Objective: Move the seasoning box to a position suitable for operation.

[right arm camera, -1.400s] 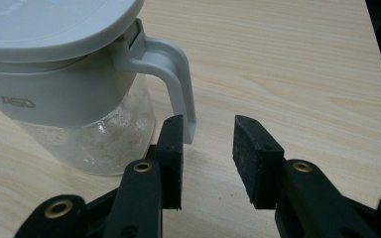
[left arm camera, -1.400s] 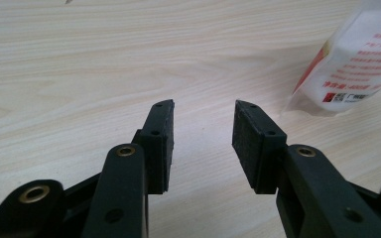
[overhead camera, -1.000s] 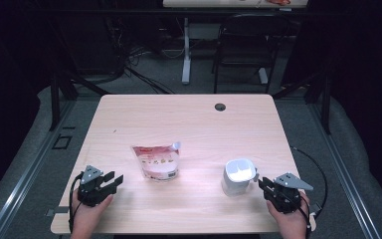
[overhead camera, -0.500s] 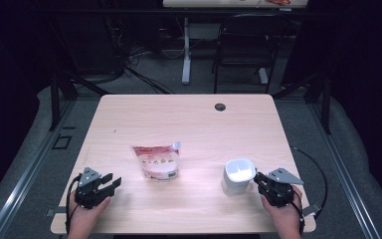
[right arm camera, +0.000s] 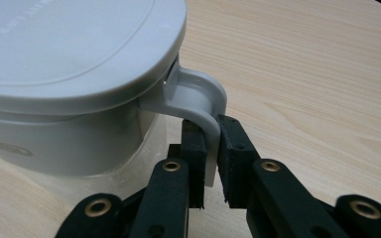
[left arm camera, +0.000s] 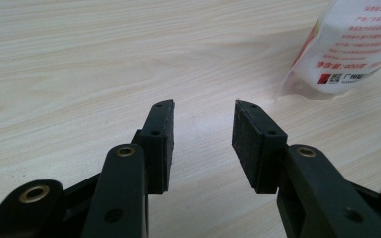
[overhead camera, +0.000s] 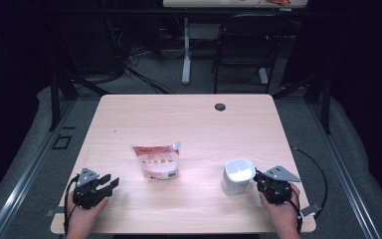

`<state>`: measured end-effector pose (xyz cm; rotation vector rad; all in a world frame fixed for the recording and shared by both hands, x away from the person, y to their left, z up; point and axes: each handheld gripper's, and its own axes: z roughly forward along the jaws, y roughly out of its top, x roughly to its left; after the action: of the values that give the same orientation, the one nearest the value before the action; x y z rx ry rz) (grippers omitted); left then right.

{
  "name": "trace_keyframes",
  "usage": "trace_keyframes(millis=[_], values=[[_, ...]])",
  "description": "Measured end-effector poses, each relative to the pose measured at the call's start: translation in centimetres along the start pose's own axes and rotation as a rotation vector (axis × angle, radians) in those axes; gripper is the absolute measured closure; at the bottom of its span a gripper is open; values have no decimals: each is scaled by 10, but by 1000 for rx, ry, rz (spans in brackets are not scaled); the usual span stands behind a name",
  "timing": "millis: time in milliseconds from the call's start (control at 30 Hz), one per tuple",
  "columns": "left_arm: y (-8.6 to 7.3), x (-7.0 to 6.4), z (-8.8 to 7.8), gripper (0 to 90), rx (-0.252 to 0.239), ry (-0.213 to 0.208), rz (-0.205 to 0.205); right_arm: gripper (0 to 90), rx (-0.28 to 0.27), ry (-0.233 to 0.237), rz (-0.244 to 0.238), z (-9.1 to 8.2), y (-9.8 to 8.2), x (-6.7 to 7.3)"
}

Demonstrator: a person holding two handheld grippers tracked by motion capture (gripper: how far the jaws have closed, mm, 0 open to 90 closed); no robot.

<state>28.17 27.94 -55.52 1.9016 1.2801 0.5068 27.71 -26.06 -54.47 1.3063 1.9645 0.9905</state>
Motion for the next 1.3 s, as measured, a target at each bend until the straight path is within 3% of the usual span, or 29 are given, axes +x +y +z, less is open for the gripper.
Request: trace_keyframes(millis=[200,267,433,800,1100,1300], values=[[-1,1,-2,629,-1,-6,-2,833,9,-14,-6,0,2,4],[-1,2,-1,639,16,-35,-11,833,15,-22,-10,0,3,5],[0,0,0,639,23,-41,9,837,18,5,-26,1,4,11],[0,-4,1,634,29,-40,44,837,32,12,-28,0,6,25],[0,-1,-1,624,22,-37,30,822,30,44,-25,-3,6,39],[-1,-1,-1,621,26,-37,30,804,26,74,-55,-9,5,44]])
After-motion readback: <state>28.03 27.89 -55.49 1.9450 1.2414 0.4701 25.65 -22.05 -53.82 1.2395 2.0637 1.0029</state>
